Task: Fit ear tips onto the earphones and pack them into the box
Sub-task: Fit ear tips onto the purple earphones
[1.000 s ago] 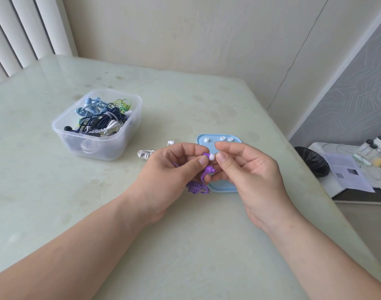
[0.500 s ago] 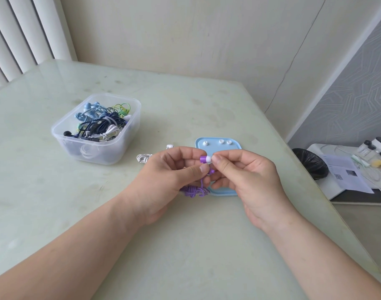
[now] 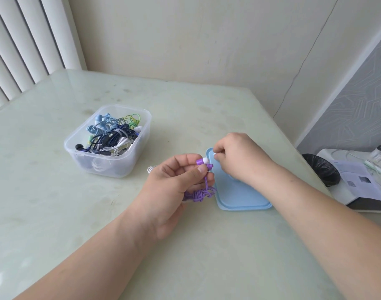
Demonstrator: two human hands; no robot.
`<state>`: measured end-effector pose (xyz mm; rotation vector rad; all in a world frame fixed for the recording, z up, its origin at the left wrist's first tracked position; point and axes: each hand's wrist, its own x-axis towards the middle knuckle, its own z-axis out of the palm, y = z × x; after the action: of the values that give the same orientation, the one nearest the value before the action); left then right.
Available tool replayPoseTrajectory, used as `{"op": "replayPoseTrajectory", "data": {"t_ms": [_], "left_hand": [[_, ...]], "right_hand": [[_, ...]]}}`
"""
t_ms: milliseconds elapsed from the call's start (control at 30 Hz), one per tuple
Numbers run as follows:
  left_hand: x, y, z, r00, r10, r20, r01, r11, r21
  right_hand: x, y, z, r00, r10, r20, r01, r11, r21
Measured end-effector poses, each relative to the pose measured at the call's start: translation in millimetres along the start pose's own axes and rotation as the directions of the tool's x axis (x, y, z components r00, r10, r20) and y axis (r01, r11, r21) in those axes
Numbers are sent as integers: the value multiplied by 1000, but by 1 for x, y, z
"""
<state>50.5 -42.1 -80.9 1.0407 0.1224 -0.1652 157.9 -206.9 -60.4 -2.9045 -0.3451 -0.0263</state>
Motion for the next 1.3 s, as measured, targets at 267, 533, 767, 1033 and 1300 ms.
{"op": "replayPoseTrajectory", "data": {"t_ms": [267,533,767,1033,1300], "left_hand": [[0,-1,0,1000,-9,-4,9,1000,-15],[-1,-1,1,1000,-11,3,11,1000,0],[-6,-3,4,996,13,88,-23,994,106],[-5,-5,5,995,47,91,-62,985,160],[-4,-6,4,995,49,92,-64,984,167]], "right_hand": [[3,2,-1,997,39,-70,-31,992,119],[-78,-11,-21,965,248,87,-170,338,926],[-113,-11,2,948,236,212,-195,-93,976],[-113,-10,5,968,192,162,-148,-82,986],[-115,-6,7,971,220,90,-93,0,996]]}}
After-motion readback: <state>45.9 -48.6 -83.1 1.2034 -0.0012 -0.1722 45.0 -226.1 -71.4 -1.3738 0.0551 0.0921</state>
